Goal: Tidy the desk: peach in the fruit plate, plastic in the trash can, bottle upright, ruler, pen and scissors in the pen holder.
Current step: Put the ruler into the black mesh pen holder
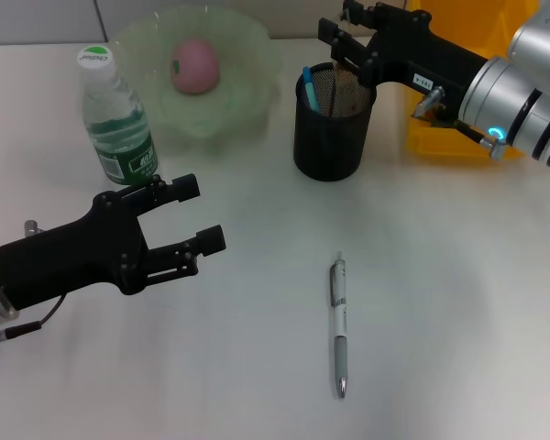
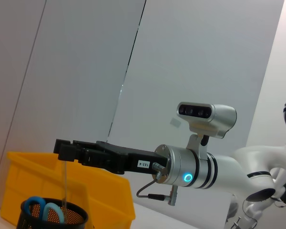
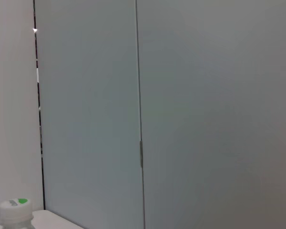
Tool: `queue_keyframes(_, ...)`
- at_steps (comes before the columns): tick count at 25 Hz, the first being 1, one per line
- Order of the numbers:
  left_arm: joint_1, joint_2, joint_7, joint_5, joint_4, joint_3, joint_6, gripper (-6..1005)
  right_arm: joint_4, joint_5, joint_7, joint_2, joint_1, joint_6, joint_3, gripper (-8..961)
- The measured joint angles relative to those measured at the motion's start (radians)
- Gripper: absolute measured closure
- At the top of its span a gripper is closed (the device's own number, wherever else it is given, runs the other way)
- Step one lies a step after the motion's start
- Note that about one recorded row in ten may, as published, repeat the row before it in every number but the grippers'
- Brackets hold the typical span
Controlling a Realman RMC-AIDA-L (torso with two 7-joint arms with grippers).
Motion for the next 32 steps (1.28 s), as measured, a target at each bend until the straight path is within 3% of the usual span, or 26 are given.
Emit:
queue_keyframes(29, 0.003, -0.001, 0.01, 0.0, -0.001, 0.0, 0.003, 170, -0.002, -0.011, 0.015, 0.002, 0.002, 0.012, -0.044, 544)
queue_keyframes(32, 0.003, 0.0, 0.01, 0.0, -0.002, 0.0, 0.003, 170, -0.004, -0.011, 0.015, 0.002, 0.001, 0.012, -0.044, 346)
